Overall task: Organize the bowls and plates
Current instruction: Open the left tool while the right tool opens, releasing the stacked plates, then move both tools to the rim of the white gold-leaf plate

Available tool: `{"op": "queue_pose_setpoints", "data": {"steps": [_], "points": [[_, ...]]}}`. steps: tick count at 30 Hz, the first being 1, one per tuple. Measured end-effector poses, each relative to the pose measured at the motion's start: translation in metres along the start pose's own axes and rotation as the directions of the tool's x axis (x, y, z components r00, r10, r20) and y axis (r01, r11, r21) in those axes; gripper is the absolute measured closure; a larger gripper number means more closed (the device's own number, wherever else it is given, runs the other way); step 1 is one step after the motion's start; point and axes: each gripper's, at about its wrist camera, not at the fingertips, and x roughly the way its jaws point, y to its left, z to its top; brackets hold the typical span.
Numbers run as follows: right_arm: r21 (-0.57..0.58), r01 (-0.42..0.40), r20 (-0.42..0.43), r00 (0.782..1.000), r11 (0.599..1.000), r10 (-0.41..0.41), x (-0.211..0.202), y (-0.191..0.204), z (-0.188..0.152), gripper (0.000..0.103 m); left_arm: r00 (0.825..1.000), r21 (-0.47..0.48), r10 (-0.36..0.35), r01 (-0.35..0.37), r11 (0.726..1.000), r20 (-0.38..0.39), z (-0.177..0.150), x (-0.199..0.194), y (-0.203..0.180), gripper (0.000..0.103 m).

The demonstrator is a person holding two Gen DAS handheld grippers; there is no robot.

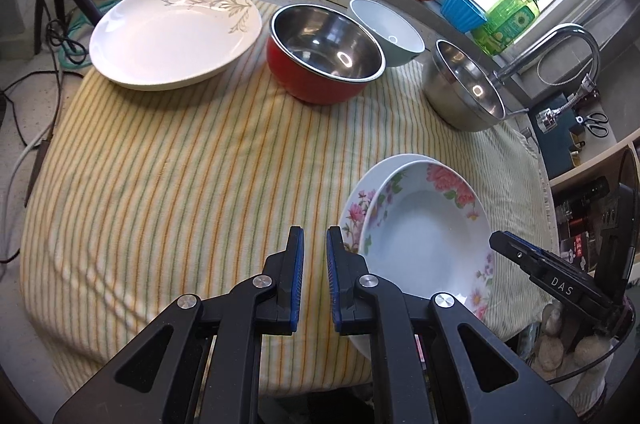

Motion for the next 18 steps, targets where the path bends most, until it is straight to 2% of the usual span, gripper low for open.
{"op": "queue_pose_setpoints", "data": {"steps": [3,8,18], "points": [[0.000,-0.044,0.032,0.999,0.999,0.044,-0.006,0.016,0.009,0.075,1.000,-0.034,0.005,-0.005,0.999,0.018,0.004,-0.008,0.015,0.094],[-0.042,-0.117,0.061,0.991,0.992,0.120,-0.007,0.053,0.029,0.075,0.999,-0.093,0.016,-0.012,0.996,0.048,0.013,-0.023,0.046,0.093],[-0.221,-0.215,0.066,0.970,0.951,0.234,0.010,0.149,0.071,0.070,0.991,-0.241,0.064,-0.034,0.970,0.115,0.027,-0.043,0.113,0.093]]}}
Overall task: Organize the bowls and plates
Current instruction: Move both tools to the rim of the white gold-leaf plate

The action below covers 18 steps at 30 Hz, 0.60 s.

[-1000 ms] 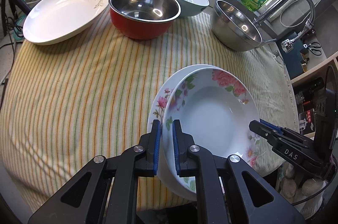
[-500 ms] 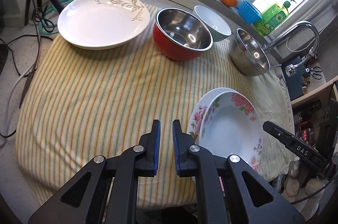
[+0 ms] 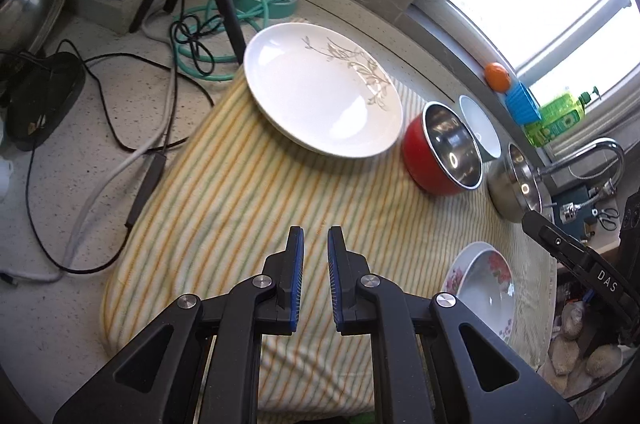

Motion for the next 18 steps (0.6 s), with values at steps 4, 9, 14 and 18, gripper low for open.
{"op": "queue_pose_setpoints", "data": {"steps": [4,9,14,18], "points": [[-0.004,-0.076,0.010,0.997,0.997,0.076,0.017,0.016,0.025,0.070,0.999,-0.055,0.002,0.000,0.999,0.032,0.012,-0.001,0.019,0.093],[-0.002,-0.125,-0.007,0.992,0.992,0.125,0.047,0.027,0.056,0.070,0.998,-0.118,-0.011,0.019,0.993,0.068,0.024,0.004,0.034,0.093],[-0.006,-0.117,-0.065,0.991,0.993,0.116,0.080,0.038,0.084,0.070,0.996,-0.173,-0.015,0.029,0.984,0.085,0.036,0.013,0.044,0.093],[0.050,-0.098,-0.095,0.990,0.994,0.102,0.104,0.030,0.106,0.070,0.996,-0.193,-0.021,0.038,0.980,0.090,0.047,0.022,0.047,0.093]]}}
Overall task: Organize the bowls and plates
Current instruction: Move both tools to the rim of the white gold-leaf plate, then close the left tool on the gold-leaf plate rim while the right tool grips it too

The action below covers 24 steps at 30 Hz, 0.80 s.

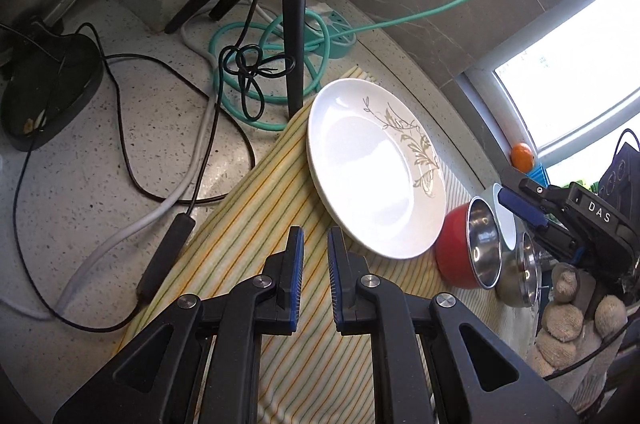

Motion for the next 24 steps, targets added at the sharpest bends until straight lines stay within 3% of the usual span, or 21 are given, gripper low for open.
{"op": "queue_pose_setpoints", "data": {"steps": [12,24], "points": [[0.064,0.056,-0.072,0.996,0.996,-0.051,0.054,-0.020,0.042,0.071,1.000,-0.070,-0.020,0.021,0.997,0.009,0.015,0.023,0.002,0.093],[0.055,0.094,-0.104,0.991,0.994,-0.088,0.087,-0.030,0.050,0.078,1.000,-0.080,-0.026,0.026,0.996,0.004,0.028,0.037,0.001,0.093]]}}
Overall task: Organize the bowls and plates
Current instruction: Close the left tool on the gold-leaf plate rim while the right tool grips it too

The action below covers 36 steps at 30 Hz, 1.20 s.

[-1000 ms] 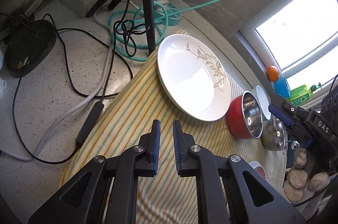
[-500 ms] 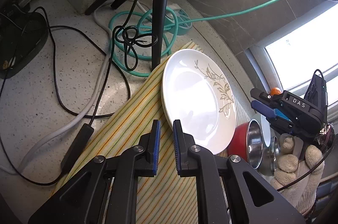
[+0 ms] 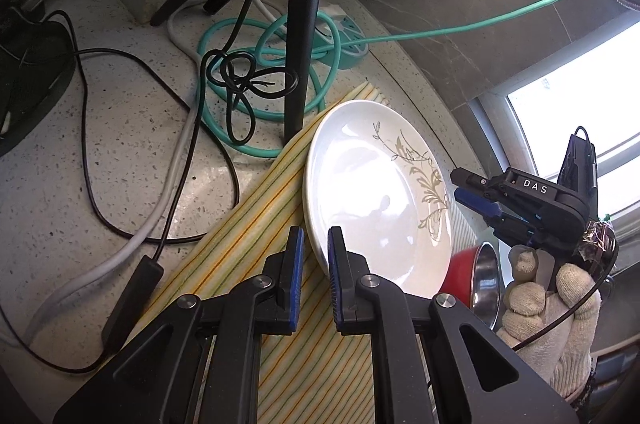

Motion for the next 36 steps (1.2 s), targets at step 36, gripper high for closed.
{"op": "queue_pose_setpoints", "data": {"steps": [36], "points": [[-0.029,-0.009,-0.053,0.999,1.000,0.008,0.013,0.002,-0.009,0.092,0.999,0.042,0.053,-0.052,0.998,-0.011,0.012,0.010,0.001,0.097]]}}
